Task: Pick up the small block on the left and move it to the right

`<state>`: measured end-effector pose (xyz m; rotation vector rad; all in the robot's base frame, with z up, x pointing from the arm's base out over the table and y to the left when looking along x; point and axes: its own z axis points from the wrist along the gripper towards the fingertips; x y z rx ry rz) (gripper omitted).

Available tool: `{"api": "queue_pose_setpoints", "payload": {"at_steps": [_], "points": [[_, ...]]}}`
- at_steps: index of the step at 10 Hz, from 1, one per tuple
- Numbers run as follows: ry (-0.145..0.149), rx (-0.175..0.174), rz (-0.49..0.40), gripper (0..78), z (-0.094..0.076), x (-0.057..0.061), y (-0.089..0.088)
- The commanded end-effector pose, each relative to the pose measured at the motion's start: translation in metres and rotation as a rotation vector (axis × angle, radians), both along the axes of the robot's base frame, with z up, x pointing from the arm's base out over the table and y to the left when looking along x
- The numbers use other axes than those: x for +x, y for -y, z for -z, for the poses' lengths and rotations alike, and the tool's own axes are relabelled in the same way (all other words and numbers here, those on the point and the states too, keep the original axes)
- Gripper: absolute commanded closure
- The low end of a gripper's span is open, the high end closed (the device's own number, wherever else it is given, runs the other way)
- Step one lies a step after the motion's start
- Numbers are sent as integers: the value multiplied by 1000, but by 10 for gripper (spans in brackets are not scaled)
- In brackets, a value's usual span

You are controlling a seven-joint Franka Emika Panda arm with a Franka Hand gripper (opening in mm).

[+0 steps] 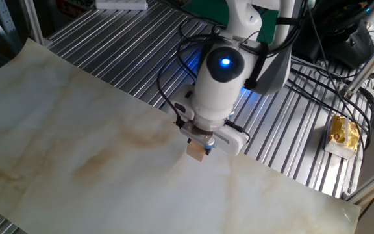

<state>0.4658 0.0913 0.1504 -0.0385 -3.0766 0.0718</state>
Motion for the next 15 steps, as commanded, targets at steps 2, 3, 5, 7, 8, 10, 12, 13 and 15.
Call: {"api": "queue_pose_setpoints", "payload": {"at_steps": [2, 3, 5, 7, 8, 10, 12, 13, 15], "points": [[27, 67, 26, 764, 9, 6, -6], [30, 70, 25, 764, 10, 7, -7], [50, 55, 11, 764, 20, 13, -11], [55, 53, -1, 764, 28, 19, -13], [56, 53, -2, 764, 31, 21, -14], [60, 50, -11, 764, 37, 24, -14], [58, 42, -19, 764, 41, 28, -13], [56, 42, -18, 764, 42, 29, -12], [57, 48, -7, 764, 43, 28, -12]]}}
